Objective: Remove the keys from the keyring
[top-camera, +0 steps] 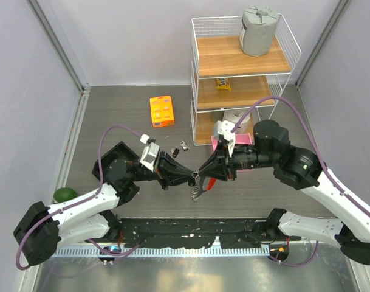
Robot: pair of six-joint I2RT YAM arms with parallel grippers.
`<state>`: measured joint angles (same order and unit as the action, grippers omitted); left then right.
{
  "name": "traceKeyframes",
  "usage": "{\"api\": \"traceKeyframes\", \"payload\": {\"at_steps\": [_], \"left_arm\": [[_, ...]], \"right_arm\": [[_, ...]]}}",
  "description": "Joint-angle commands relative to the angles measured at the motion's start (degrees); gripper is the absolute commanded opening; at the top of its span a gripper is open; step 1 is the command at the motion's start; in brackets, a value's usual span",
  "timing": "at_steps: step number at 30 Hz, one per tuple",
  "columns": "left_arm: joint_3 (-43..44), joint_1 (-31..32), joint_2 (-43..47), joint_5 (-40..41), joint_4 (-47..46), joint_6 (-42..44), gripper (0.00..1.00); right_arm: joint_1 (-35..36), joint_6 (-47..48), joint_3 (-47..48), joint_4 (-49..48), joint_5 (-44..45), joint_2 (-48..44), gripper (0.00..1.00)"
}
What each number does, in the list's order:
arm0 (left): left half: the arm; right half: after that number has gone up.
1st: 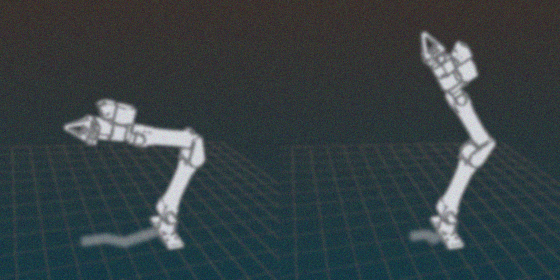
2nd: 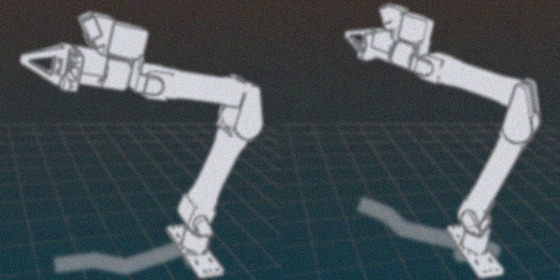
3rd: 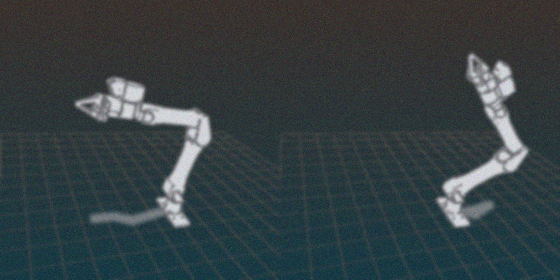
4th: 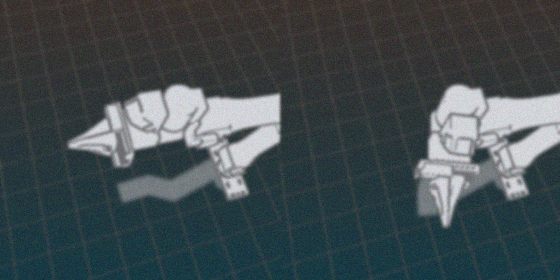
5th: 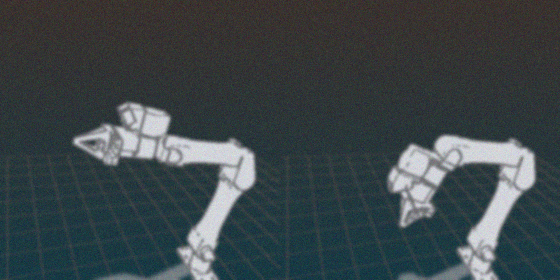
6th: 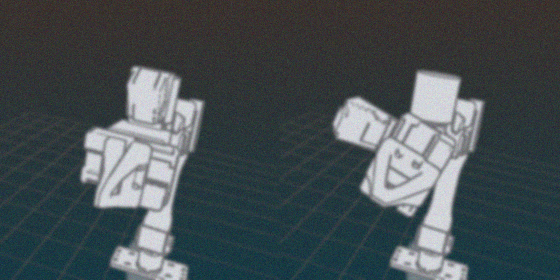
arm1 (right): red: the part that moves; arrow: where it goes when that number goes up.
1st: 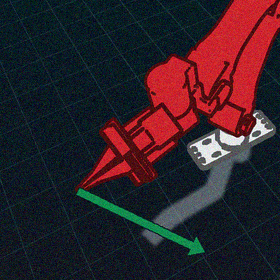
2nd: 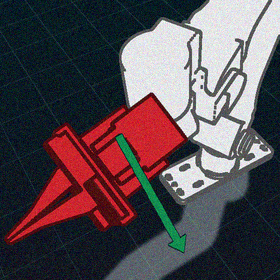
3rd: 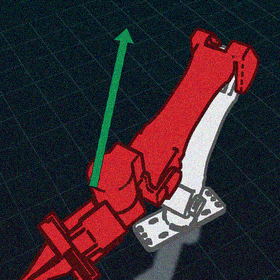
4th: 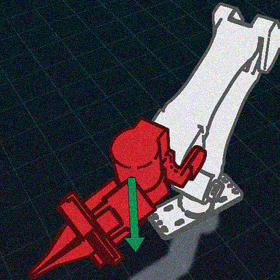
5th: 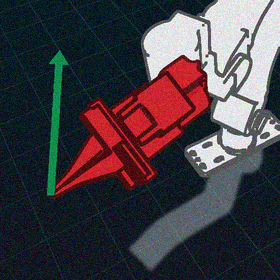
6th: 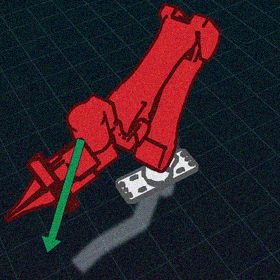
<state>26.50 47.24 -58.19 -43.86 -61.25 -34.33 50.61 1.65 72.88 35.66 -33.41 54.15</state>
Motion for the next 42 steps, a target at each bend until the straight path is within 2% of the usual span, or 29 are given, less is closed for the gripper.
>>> {"api": "traceKeyframes", "payload": {"at_steps": [1, 18, 33, 42], "left_arm": [[2.59, -0.05, 2.12, -0.62, 0.17, 1.45, 0.00], [3.38, -0.05, 2.74, -1.67, 0.70, 0.93, 0.00], [3.47, 0.04, 3.00, -2.55, 0.70, 0.58, 0.00], [3.64, 0.04, 2.74, -2.37, 0.70, 0.58, 0.00]], "right_arm": [[-0.07, 0.11, 2.88, 0.02, -5.26, 1.66, 0.23], [0.98, 1.78, 1.83, 1.34, -4.91, 2.63, 0.23], [1.69, 3.89, 1.74, 3.19, 2.55, 2.36, 0.23], [2.30, 4.41, 1.21, 3.45, -0.52, 3.15, 0.20]]}}
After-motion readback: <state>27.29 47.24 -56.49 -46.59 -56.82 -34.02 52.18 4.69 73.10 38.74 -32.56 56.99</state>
